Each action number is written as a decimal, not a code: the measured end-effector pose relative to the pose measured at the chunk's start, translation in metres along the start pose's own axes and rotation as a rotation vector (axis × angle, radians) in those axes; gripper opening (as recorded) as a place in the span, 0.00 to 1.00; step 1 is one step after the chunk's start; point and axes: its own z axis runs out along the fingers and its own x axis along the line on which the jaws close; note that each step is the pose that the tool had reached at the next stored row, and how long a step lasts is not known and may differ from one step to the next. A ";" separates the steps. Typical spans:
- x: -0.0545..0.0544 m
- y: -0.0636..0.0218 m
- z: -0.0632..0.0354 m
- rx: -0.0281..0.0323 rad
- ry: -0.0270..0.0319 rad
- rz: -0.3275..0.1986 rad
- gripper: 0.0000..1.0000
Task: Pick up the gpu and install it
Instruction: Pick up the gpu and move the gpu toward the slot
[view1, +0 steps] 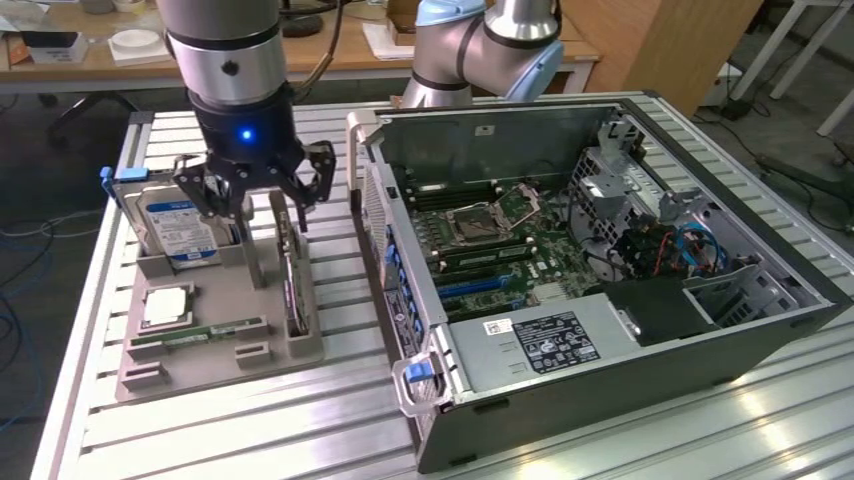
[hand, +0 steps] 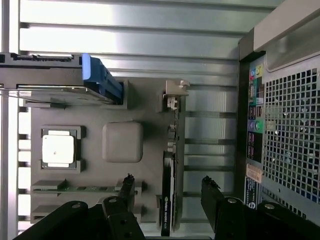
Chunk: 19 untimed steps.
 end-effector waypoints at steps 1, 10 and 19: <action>0.000 -0.0006 0.0015 -0.0001 0.0000 0.000 0.65; 0.000 -0.0034 0.0174 0.0000 0.0000 0.000 0.65; -0.001 -0.0046 0.0331 0.0000 0.0001 0.000 0.65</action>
